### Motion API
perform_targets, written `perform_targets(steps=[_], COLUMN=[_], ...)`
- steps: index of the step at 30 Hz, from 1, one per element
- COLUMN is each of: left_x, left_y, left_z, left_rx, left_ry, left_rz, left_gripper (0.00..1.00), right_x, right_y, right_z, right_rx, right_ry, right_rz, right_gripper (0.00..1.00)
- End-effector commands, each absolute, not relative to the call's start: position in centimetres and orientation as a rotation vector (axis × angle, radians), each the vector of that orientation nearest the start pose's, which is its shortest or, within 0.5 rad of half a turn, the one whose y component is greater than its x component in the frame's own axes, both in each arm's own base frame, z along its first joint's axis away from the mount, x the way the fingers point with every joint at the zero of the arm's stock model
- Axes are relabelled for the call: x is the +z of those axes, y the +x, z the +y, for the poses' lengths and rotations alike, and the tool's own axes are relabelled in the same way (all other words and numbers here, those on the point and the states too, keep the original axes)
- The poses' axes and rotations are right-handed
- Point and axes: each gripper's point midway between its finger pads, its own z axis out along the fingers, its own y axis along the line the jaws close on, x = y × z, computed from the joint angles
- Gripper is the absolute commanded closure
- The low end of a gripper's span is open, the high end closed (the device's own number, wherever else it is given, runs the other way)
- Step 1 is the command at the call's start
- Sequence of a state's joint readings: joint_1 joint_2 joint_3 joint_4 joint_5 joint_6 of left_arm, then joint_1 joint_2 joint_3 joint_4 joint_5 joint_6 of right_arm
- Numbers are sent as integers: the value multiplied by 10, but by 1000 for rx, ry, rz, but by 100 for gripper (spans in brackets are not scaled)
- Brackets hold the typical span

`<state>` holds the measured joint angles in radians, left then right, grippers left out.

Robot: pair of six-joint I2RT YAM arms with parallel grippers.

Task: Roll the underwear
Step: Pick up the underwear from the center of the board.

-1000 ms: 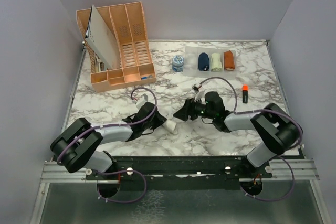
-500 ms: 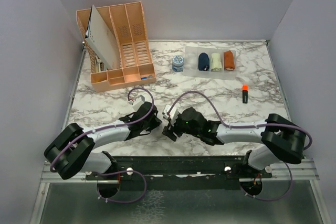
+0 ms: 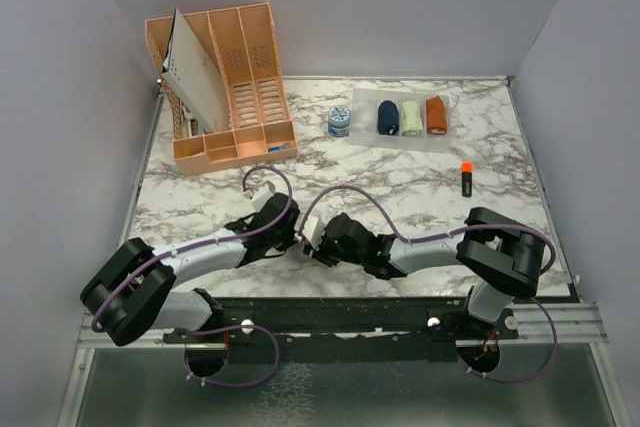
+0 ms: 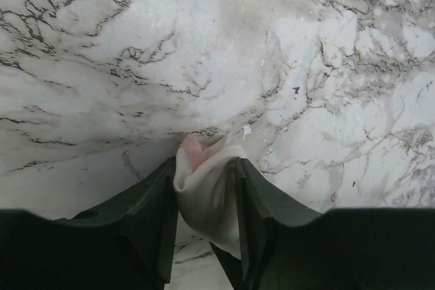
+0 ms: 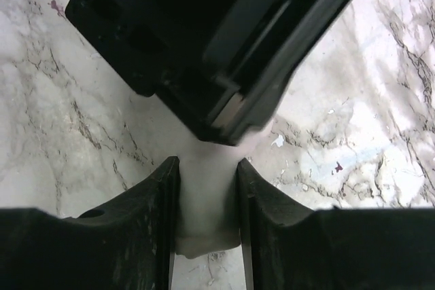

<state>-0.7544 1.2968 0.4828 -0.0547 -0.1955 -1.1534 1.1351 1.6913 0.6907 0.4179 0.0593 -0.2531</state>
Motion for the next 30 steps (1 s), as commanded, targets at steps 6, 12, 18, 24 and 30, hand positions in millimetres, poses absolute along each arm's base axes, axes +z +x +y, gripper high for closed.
perform_targets(steps=[6, 12, 18, 24, 30], left_x=[28, 41, 55, 68, 76], left_y=[221, 228, 229, 229, 229], left_z=[-184, -168, -150, -136, -131], left_rx=[-541, -575, -558, -565, -584], left_ry=[-601, -629, -659, -691, -685], left_rz=[2491, 2452, 2410, 2349, 2309], left_gripper=[38, 37, 37, 36, 33], right_x=[-12, -14, -10, 35, 100], right_y=[172, 171, 195, 232, 278], right_z=[323, 329, 323, 314, 294], right_rx=[386, 411, 276, 406, 475], right_ry=[-1394, -1373, -1185, -758, -458], right_rz=[1898, 1923, 2020, 2083, 2049], right_gripper=[50, 55, 85, 100, 100])
